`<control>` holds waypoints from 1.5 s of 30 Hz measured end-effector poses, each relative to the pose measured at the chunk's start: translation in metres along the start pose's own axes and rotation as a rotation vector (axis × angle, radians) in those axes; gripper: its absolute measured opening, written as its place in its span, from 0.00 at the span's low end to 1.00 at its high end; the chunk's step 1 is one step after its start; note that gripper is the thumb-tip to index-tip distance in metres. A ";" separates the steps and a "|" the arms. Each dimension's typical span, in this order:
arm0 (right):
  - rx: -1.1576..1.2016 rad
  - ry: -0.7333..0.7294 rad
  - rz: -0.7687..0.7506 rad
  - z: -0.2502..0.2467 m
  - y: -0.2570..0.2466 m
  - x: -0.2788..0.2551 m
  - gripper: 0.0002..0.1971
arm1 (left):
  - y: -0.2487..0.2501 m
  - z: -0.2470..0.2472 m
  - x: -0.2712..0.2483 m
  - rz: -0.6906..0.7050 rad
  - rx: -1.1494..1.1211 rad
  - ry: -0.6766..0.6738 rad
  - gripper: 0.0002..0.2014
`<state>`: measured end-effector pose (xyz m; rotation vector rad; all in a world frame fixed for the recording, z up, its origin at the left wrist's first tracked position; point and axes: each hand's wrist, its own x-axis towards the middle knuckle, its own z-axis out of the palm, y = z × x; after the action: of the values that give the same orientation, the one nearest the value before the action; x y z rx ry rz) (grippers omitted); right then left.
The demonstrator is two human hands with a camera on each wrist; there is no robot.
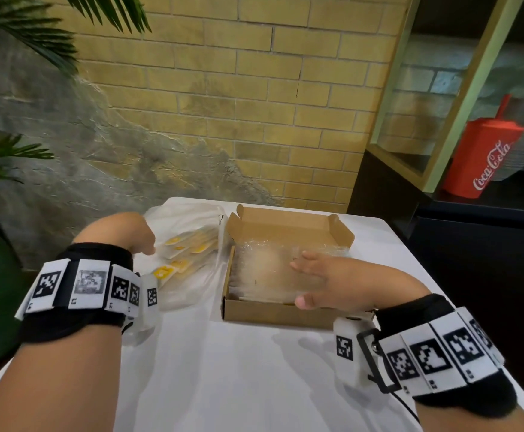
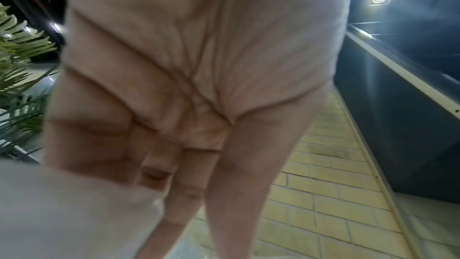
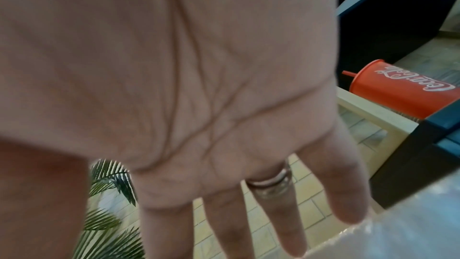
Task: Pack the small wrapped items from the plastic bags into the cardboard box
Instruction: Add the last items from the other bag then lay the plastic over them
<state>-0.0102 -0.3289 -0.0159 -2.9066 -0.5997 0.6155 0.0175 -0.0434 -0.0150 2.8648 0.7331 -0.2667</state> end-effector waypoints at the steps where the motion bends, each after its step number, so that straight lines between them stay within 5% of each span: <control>1: 0.014 0.022 -0.008 0.000 0.001 0.000 0.35 | 0.002 -0.002 -0.001 0.009 -0.032 0.032 0.24; 7: 0.059 0.141 -0.077 -0.002 -0.002 -0.001 0.32 | 0.020 -0.008 -0.009 0.239 -0.455 0.222 0.37; 11: 0.115 0.203 -0.102 -0.003 -0.003 -0.003 0.29 | 0.037 -0.005 -0.016 0.389 -0.712 0.312 0.36; 13: 0.148 0.248 -0.115 -0.003 -0.004 -0.003 0.28 | 0.047 -0.002 -0.020 0.428 -0.902 0.362 0.33; 16: 0.195 0.310 -0.127 -0.005 -0.007 -0.003 0.26 | 0.060 0.001 -0.026 0.453 -1.065 0.496 0.14; 22: 0.224 0.356 -0.138 -0.006 -0.006 -0.002 0.23 | 0.068 -0.003 -0.049 0.527 -0.974 0.749 0.11; 27: 0.270 0.385 -0.138 -0.006 -0.006 -0.001 0.22 | 0.065 -0.006 -0.052 0.605 -0.590 0.939 0.30; 32: 0.310 0.433 -0.143 -0.006 -0.007 -0.002 0.23 | 0.056 -0.012 -0.055 0.826 -0.616 1.087 0.35; 38: 0.384 0.533 -0.243 -0.001 -0.013 -0.002 0.34 | 0.055 -0.030 -0.080 1.091 -0.863 1.123 0.34; 42: 0.356 0.583 -0.311 0.001 -0.023 -0.008 0.40 | 0.059 -0.032 -0.103 1.241 -1.175 0.872 0.36; 45: 0.294 0.658 -0.302 0.000 -0.024 -0.010 0.34 | 0.061 -0.032 -0.110 1.282 -1.321 0.728 0.37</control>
<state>-0.0273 -0.3106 -0.0079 -2.4471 -0.7411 -0.2656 -0.0439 -0.1400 0.0466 1.5110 -0.7292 1.0160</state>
